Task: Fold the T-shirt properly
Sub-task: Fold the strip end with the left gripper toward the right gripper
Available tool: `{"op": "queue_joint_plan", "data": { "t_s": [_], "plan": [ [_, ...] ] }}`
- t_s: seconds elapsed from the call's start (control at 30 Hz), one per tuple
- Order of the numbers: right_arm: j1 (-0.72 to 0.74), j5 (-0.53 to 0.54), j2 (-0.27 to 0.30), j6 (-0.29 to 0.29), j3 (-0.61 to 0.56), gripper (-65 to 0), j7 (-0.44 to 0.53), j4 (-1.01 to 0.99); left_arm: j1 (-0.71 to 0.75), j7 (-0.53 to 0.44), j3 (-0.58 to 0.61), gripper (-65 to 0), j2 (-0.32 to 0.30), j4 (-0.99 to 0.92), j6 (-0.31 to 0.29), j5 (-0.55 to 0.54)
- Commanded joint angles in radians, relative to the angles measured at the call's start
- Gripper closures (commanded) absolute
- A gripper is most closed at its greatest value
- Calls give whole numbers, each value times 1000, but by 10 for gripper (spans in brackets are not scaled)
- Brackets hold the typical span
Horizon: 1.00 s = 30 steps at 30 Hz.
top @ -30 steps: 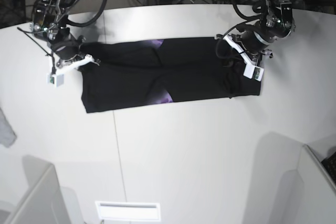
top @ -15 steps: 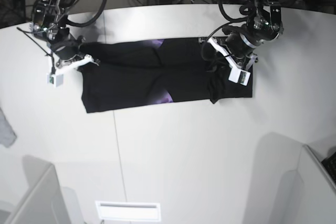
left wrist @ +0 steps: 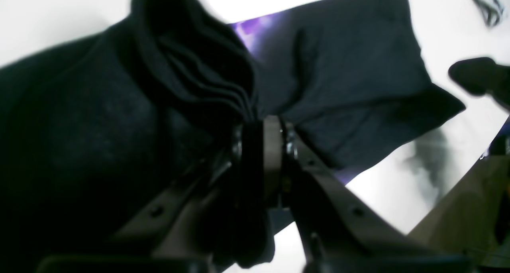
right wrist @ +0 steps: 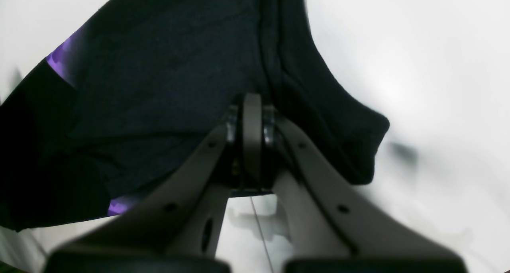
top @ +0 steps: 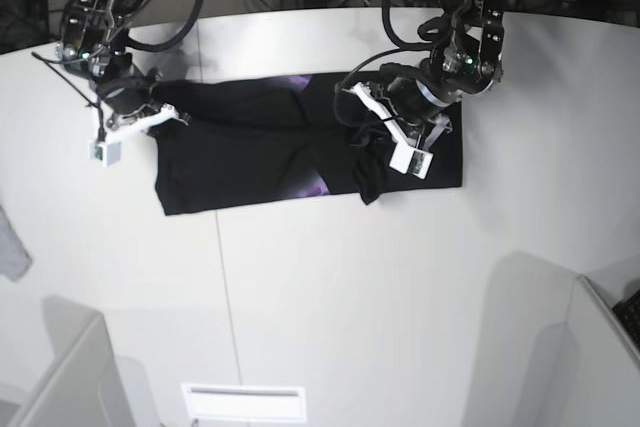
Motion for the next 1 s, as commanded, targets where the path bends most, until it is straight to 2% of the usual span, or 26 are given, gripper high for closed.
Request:
{"op": "queue_joint_plan", "data": {
  "t_s": [0.0, 0.17, 0.8, 0.83, 0.97],
  "plan": [
    [7, 8, 6, 2, 2, 0, 16, 15, -6, -20, 7, 0, -3, 15, 0, -14],
    [7, 8, 6, 2, 2, 0, 16, 15, -25, -20, 43, 0, -3, 14, 2, -14],
    [9, 8, 6, 2, 2, 0, 17, 15, -34, -20, 44, 0, -5, 6, 2, -14],
    [9, 8, 6, 2, 2, 0, 17, 15, -34, -20, 46, -13, -5, 6, 2, -14],
    [9, 8, 6, 2, 2, 0, 17, 15, -34, -20, 47, -179, -3, 6, 2, -15]
  ]
}}
